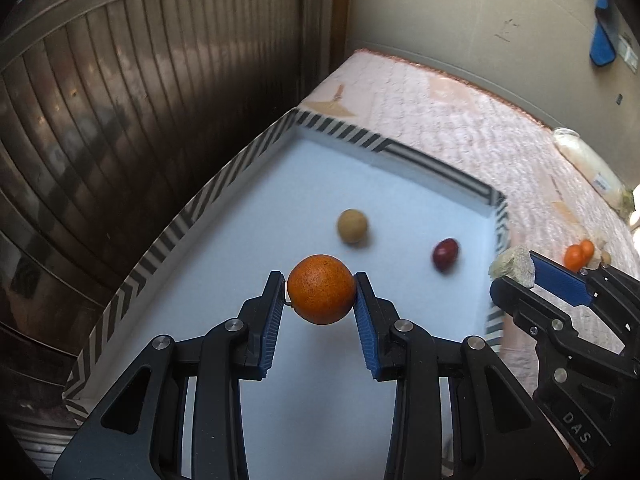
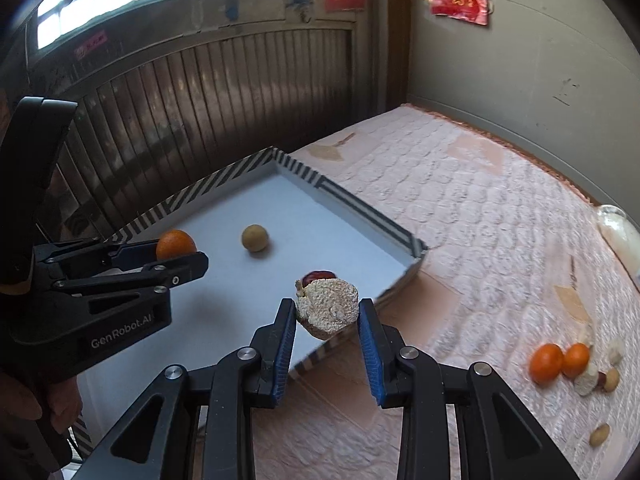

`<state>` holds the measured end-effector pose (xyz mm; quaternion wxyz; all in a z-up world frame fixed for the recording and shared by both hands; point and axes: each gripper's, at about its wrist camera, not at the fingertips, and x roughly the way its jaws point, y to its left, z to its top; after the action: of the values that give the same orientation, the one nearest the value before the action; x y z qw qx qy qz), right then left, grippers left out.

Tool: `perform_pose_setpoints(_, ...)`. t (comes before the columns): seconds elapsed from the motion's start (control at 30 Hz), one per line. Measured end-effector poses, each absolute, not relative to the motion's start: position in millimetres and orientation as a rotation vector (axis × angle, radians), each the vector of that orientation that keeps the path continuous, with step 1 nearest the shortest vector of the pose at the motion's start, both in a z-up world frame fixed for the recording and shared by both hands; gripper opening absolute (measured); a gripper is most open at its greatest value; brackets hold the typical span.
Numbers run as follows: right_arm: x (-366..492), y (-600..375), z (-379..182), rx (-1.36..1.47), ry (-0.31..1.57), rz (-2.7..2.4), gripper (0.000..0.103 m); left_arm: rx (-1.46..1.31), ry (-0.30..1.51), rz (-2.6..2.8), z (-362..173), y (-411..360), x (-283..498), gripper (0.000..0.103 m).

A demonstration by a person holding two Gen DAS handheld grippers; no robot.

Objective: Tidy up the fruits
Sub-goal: 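Carry the orange and root piece into the white tray and release both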

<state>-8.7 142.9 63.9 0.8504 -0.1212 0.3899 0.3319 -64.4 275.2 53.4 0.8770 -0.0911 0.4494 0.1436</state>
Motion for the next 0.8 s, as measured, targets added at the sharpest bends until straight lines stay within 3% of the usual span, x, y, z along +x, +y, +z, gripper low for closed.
perform_pose_setpoints(0.47,-11,188,38,-0.33,0.874,0.803,0.031,-0.231,0.998,0.352,35,292,-62,0.035)
perform_pose_setpoints(0.67,-10,200,27,-0.353,0.901,0.823,0.031,-0.235,1.006,0.377,33,294,-63,0.039)
perform_pose_setpoints(0.8,-10,204,23,-0.358,0.91,0.83,0.031,-0.226,0.991,0.388,35,293,-64,0.057)
